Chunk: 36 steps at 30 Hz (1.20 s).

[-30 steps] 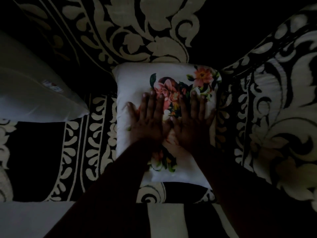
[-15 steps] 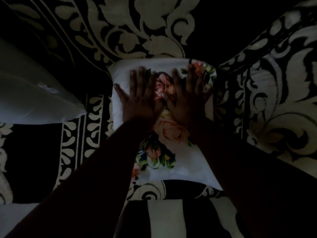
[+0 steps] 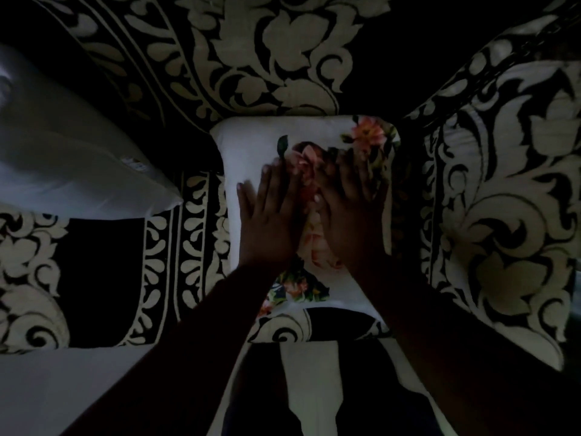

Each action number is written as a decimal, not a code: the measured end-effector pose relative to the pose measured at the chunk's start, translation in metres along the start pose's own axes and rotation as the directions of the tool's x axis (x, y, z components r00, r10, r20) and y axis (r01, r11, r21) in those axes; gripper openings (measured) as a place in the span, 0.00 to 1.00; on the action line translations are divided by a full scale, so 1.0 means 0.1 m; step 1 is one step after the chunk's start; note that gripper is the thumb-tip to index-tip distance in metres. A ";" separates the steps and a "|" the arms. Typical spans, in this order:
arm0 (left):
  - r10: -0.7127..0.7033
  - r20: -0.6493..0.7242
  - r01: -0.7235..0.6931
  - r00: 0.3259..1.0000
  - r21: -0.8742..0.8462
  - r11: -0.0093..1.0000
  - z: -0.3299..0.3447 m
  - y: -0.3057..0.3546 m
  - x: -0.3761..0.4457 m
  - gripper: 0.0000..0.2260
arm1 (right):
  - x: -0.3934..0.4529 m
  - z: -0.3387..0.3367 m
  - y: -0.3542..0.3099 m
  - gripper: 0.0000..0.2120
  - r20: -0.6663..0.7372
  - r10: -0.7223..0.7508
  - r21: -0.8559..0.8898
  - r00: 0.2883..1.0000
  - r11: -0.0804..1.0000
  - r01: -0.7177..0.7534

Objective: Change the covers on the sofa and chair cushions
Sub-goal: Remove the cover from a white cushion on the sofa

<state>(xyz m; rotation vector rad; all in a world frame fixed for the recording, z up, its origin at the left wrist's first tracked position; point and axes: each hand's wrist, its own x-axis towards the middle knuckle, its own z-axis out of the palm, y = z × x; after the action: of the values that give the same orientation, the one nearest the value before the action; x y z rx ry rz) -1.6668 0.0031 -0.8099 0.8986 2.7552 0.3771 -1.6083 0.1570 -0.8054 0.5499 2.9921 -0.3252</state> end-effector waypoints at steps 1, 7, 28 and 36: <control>-0.002 0.002 0.002 1.000 -0.023 1.000 0.06 0.00 -0.12 0.29 | -0.11 0.05 -0.02 0.25 -0.004 0.011 0.005 1.000 1.000 -0.011; -0.017 0.088 0.011 0.996 0.069 0.998 0.34 -0.06 -0.18 0.31 | -0.20 0.42 0.08 0.31 0.119 0.054 -0.047 0.991 0.998 -0.049; 0.018 0.099 -0.017 0.995 -0.014 1.000 0.17 -0.13 -0.41 0.39 | -0.60 0.13 0.21 0.42 0.183 0.102 -0.016 0.978 0.995 -0.101; -0.532 0.432 0.663 0.728 -0.642 0.386 0.20 -0.67 0.14 0.54 | 0.02 -0.26 0.35 0.57 0.266 0.491 0.474 0.830 0.682 -0.556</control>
<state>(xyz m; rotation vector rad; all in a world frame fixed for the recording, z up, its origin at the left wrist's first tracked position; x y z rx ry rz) -1.7085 -0.0373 -0.8511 -0.3140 2.1475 1.1397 -1.5985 0.1953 -0.7868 1.3468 2.4329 -1.1010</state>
